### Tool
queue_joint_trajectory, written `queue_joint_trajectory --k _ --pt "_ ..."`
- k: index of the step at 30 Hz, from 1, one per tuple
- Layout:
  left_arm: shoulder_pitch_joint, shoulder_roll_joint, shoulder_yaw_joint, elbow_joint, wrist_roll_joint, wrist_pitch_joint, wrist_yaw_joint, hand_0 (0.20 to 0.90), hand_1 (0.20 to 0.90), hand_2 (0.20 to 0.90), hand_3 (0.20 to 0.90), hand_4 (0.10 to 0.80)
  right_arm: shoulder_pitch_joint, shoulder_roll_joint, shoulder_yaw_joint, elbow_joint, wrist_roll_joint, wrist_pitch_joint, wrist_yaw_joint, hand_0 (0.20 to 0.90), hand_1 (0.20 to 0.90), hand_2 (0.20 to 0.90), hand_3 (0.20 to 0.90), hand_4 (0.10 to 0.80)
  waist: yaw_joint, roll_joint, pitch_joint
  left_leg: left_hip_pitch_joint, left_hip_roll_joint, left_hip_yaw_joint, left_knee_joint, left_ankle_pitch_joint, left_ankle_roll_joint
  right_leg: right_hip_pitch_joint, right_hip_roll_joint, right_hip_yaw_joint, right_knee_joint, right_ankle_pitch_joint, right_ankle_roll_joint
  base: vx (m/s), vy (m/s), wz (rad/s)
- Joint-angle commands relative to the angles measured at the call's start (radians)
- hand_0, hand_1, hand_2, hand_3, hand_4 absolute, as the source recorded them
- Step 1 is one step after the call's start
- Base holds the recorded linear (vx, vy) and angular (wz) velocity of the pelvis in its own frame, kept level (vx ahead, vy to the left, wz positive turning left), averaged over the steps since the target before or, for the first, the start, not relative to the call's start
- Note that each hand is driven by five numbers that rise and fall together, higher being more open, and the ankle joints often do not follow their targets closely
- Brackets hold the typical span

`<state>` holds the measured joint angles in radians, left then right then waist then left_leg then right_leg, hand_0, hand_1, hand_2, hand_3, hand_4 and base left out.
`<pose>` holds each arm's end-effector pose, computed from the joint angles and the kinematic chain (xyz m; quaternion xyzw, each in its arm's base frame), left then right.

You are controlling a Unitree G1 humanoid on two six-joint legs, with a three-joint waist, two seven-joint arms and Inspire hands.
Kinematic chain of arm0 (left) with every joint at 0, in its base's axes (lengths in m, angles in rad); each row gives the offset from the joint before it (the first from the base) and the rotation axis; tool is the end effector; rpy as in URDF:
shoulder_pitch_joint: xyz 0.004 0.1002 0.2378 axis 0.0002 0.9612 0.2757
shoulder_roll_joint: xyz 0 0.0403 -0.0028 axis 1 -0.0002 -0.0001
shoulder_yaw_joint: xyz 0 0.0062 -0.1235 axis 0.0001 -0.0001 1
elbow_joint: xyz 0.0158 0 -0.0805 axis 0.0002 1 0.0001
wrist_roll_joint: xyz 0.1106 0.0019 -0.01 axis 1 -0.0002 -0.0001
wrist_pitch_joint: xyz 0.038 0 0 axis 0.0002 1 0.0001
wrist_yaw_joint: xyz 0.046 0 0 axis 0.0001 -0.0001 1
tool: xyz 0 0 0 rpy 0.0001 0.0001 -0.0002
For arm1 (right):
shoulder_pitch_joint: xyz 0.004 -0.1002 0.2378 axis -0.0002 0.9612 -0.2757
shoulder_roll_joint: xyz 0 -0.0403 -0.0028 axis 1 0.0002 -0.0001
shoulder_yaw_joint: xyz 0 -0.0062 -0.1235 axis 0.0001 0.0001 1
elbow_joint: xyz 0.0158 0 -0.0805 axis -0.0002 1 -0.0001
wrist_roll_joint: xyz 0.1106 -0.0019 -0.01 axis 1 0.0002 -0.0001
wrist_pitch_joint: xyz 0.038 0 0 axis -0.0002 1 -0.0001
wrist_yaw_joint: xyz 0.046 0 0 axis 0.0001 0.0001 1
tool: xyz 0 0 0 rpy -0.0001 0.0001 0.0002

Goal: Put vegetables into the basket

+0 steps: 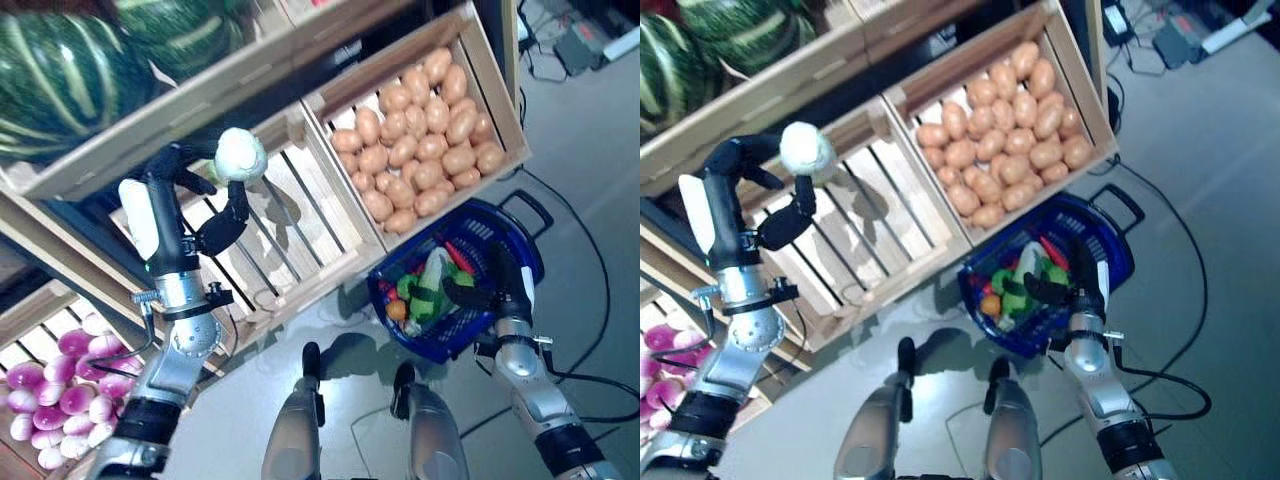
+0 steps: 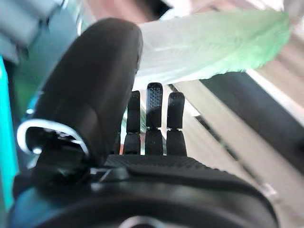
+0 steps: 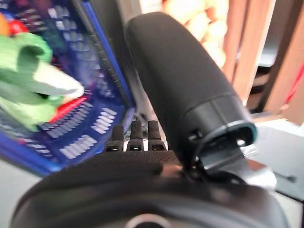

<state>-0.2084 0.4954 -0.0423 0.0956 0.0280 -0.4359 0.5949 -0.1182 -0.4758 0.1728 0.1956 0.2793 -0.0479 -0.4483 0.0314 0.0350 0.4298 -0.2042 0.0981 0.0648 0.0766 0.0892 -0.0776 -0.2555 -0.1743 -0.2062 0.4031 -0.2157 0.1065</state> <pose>0.2515 0.2275 0.0928 0.1646 -0.3223 0.2082 0.9087 0.2362 -0.2241 0.0257 -0.1150 0.0153 -0.1652 0.9794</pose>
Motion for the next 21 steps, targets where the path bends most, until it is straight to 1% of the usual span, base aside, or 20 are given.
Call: queue_joint_trajectory --k 1,3,6,7,8,9,10,11,12,13,16,17,18,19,21 --pt "0.018 -0.018 0.026 -0.098 -0.264 -0.132 -0.206 0.300 0.300 0.300 0.300 0.400 0.013 0.031 -0.027 -0.067 -0.080 -0.108 0.019 0.900 0.900 0.900 0.900 0.800 0.008 -0.041 -0.220 0.083 -0.054 -0.004 -0.064 -0.060 0.027 0.181 -0.009 -0.044 -0.329 0.196 0.006 0.164 -0.024 0.01" --pt "0.035 -0.037 0.024 -0.117 -0.310 -0.120 -0.245 0.300 0.300 0.300 0.300 0.400 0.027 0.040 -0.028 -0.069 -0.092 -0.109 0.021 0.900 0.900 0.900 0.900 0.800 0.012 -0.045 -0.240 0.109 -0.054 0.001 -0.091 -0.054 0.026 0.211 -0.010 -0.054 -0.366 0.214 0.013 0.126 -0.014 0.02" --pt "0.054 -0.058 0.030 -0.130 -0.441 -0.086 -0.333 0.300 0.300 0.300 0.300 0.400 0.048 0.050 -0.037 -0.067 -0.092 -0.099 0.044 0.900 0.900 0.900 0.900 0.800 0.013 -0.049 -0.276 0.146 -0.051 0.013 -0.124 -0.052 0.027 0.244 -0.013 -0.064 -0.401 0.231 0.020 0.122 0.001 0.07" --pt "0.055 -0.059 0.030 -0.130 -0.451 -0.084 -0.339 0.300 0.300 0.300 0.300 0.400 0.049 0.051 -0.037 -0.067 -0.092 -0.099 0.045 0.900 0.900 0.900 0.900 0.800 0.013 -0.049 -0.277 0.148 -0.051 0.013 -0.126 -0.052 0.027 0.246 -0.013 -0.064 -0.402 0.232 0.020 0.115 0.000 0.04" --pt "0.061 -0.068 0.028 -0.137 -0.525 -0.066 -0.388 0.300 0.300 0.300 0.300 0.400 0.060 0.054 -0.038 -0.070 -0.091 -0.095 0.064 0.900 0.900 0.900 0.900 0.800 0.014 -0.051 -0.292 0.161 -0.048 0.017 -0.135 -0.053 0.028 0.257 -0.014 -0.067 -0.409 0.235 0.022 0.097 -0.002 0.03" --pt "0.064 -0.071 0.027 -0.143 -0.554 -0.058 -0.409 0.300 0.300 0.300 0.300 0.400 0.063 0.055 -0.038 -0.073 -0.090 -0.092 0.076 0.900 0.900 0.900 0.900 0.800 0.015 -0.051 -0.295 0.167 -0.047 0.018 -0.139 -0.053 0.029 0.261 -0.015 -0.070 -0.411 0.236 0.023 0.122 -0.002 0.04" --pt "0.065 -0.079 0.023 -0.148 -0.671 -0.033 -0.480 0.300 0.300 0.300 0.300 0.400 0.065 0.054 -0.035 -0.084 -0.076 -0.087 0.099 0.900 0.900 0.900 0.900 0.800 0.016 -0.052 -0.302 0.176 -0.048 0.020 -0.147 -0.054 0.031 0.270 -0.016 -0.072 -0.421 0.241 0.026 0.098 0.001 0.06" --pt "0.068 -0.107 0.016 -0.154 -0.815 0.016 -0.578 0.300 0.300 0.300 0.300 0.400 0.064 0.058 -0.025 -0.093 -0.077 -0.087 0.134 0.900 0.900 0.900 0.900 0.800 0.017 -0.055 -0.311 0.189 -0.048 0.025 -0.155 -0.056 0.032 0.280 -0.019 -0.076 -0.430 0.247 0.029 0.091 0.000 0.07" --pt "0.069 -0.113 0.015 -0.151 -0.840 0.028 -0.599 0.300 0.300 0.300 0.300 0.400 0.064 0.058 -0.025 -0.093 -0.079 -0.091 0.143 0.900 0.900 0.900 0.900 0.800 0.017 -0.056 -0.314 0.192 -0.048 0.026 -0.157 -0.058 0.034 0.283 -0.018 -0.074 -0.434 0.248 0.030 0.097 -0.006 0.07" --pt "0.068 -0.127 0.004 -0.146 -0.889 0.072 -0.619 0.300 0.300 0.300 0.300 0.400 0.059 0.055 -0.016 -0.096 -0.061 -0.095 0.181 0.900 0.900 0.900 0.900 0.800 0.017 -0.058 -0.321 0.201 -0.048 0.028 -0.160 -0.060 0.035 0.291 -0.020 -0.074 -0.445 0.256 0.033 0.068 -0.007 0.03" --pt "0.065 -0.131 -0.009 -0.141 -0.923 0.112 -0.631 0.300 0.300 0.300 0.300 0.400 0.053 0.040 -0.010 -0.111 -0.043 -0.103 0.224 0.900 0.900 0.900 0.900 0.800 0.015 -0.061 -0.328 0.213 -0.048 0.033 -0.164 -0.067 0.037 0.297 -0.023 -0.072 -0.456 0.264 0.039 0.050 -0.004 -0.03" --pt "0.063 -0.131 -0.012 -0.133 -0.921 0.124 -0.633 0.300 0.300 0.300 0.300 0.400 0.051 0.031 -0.012 -0.123 -0.025 -0.103 0.253 0.900 0.900 0.900 0.900 0.800 0.015 -0.063 -0.333 0.215 -0.048 0.033 -0.164 -0.069 0.038 0.301 -0.024 -0.070 -0.461 0.267 0.041 0.050 -0.004 -0.08" --pt "0.062 -0.132 -0.012 -0.128 -0.955 0.147 -0.642 0.300 0.300 0.300 0.300 0.400 0.052 0.019 -0.016 -0.148 0.024 -0.105 0.306 0.900 0.900 0.900 0.900 0.800 0.013 -0.065 -0.337 0.219 -0.050 0.031 -0.164 -0.075 0.042 0.303 -0.024 -0.066 -0.462 0.269 0.044 0.044 -0.006 -0.09" --pt "0.062 -0.133 -0.011 -0.128 -0.961 0.154 -0.644 0.300 0.300 0.300 0.300 0.400 0.053 0.019 -0.018 -0.154 0.036 -0.103 0.320 0.900 0.900 0.900 0.900 0.800 0.013 -0.066 -0.338 0.220 -0.051 0.030 -0.164 -0.075 0.042 0.303 -0.024 -0.063 -0.462 0.269 0.045 0.035 -0.004 -0.11" --pt "0.066 -0.134 -0.003 -0.117 -0.981 0.177 -0.647 0.300 0.300 0.300 0.300 0.400 0.057 0.012 -0.020 -0.176 0.075 -0.102 0.399 0.900 0.900 0.900 0.900 0.800 0.012 -0.069 -0.344 0.226 -0.050 0.029 -0.164 -0.080 0.044 0.302 -0.025 -0.058 -0.461 0.270 0.048 0.031 -0.011 -0.08"
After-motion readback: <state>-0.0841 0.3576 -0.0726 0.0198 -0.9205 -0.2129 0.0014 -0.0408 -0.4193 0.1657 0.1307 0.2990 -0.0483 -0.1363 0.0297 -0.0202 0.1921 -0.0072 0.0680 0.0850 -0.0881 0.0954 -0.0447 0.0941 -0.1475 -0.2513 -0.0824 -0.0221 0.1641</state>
